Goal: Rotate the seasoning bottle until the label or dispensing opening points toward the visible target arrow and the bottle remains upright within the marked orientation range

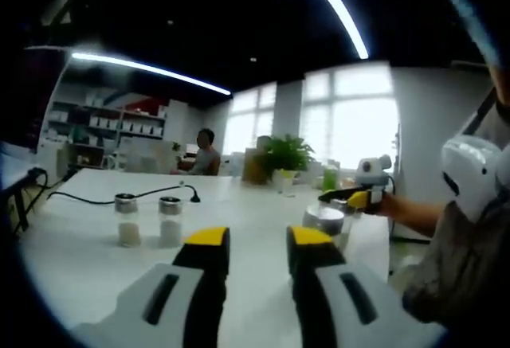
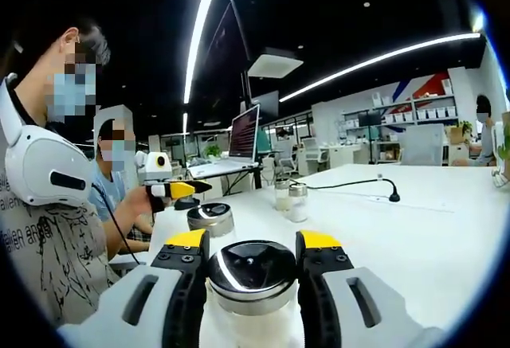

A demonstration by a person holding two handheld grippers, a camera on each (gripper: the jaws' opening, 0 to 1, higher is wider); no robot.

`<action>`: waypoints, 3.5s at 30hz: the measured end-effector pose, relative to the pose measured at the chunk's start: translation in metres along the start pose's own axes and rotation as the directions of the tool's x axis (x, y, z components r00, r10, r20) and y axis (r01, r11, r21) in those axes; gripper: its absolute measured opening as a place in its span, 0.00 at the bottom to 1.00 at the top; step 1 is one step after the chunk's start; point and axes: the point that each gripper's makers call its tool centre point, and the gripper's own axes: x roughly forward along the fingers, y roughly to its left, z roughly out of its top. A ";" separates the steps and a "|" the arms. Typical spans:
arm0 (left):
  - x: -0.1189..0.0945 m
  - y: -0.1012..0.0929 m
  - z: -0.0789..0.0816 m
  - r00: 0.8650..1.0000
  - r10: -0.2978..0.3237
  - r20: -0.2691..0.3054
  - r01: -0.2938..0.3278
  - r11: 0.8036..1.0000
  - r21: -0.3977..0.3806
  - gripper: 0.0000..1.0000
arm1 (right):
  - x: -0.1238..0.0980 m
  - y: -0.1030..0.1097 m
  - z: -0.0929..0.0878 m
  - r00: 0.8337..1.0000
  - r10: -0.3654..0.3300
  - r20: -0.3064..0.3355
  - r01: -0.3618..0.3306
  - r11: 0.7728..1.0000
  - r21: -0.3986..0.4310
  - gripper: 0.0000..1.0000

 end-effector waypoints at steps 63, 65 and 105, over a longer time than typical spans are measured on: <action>-0.018 -0.014 0.009 0.996 0.083 0.016 -0.084 0.994 0.064 0.30 | -0.018 0.012 0.015 0.993 0.032 0.118 -0.041 0.997 0.070 0.47; -0.016 -0.015 0.009 0.997 0.082 0.016 -0.082 0.994 0.065 0.29 | -0.016 0.008 0.012 0.996 0.019 0.088 -0.022 0.999 0.033 0.45; 0.002 0.008 -0.002 0.993 0.115 -0.040 -0.114 0.993 0.021 0.29 | -0.016 0.001 0.001 0.999 0.033 0.013 -0.034 0.996 0.084 0.71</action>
